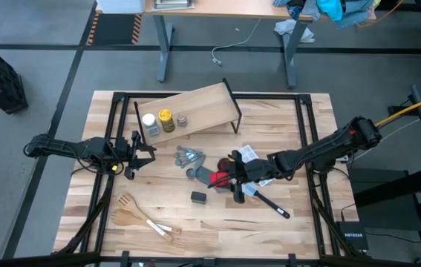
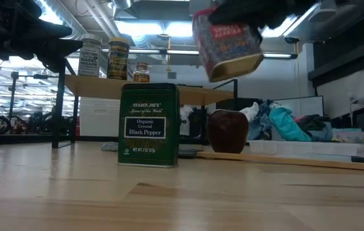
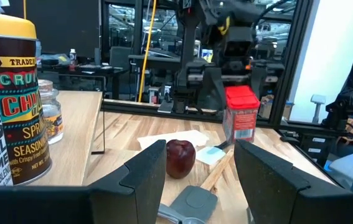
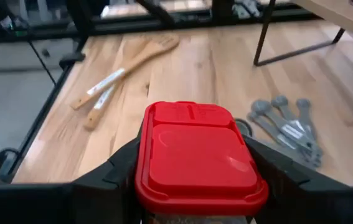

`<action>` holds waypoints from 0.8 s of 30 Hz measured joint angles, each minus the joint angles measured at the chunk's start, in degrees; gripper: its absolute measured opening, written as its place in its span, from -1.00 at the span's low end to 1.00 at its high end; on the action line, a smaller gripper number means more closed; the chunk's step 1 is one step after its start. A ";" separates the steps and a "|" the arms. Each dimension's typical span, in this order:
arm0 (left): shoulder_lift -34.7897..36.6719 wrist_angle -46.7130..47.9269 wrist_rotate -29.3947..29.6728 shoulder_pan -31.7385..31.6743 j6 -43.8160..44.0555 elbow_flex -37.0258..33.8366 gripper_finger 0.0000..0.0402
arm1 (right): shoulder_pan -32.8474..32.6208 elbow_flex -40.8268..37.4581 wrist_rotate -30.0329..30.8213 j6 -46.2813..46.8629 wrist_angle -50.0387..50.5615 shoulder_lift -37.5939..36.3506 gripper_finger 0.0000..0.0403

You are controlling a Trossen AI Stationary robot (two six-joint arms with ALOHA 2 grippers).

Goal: Shelf spices
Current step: Remove the red seasoning can from the shelf

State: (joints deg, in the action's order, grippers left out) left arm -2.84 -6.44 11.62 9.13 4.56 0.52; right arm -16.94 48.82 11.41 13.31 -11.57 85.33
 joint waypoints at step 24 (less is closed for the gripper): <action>-0.01 1.33 -0.01 0.00 2.51 0.01 -0.09 | 1.14 -13.03 -3.13 7.84 -32.47 14.02 0.06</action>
State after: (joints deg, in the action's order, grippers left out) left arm -2.84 -5.10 11.61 9.13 7.07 0.52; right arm -15.79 35.79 8.27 21.16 -44.04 99.35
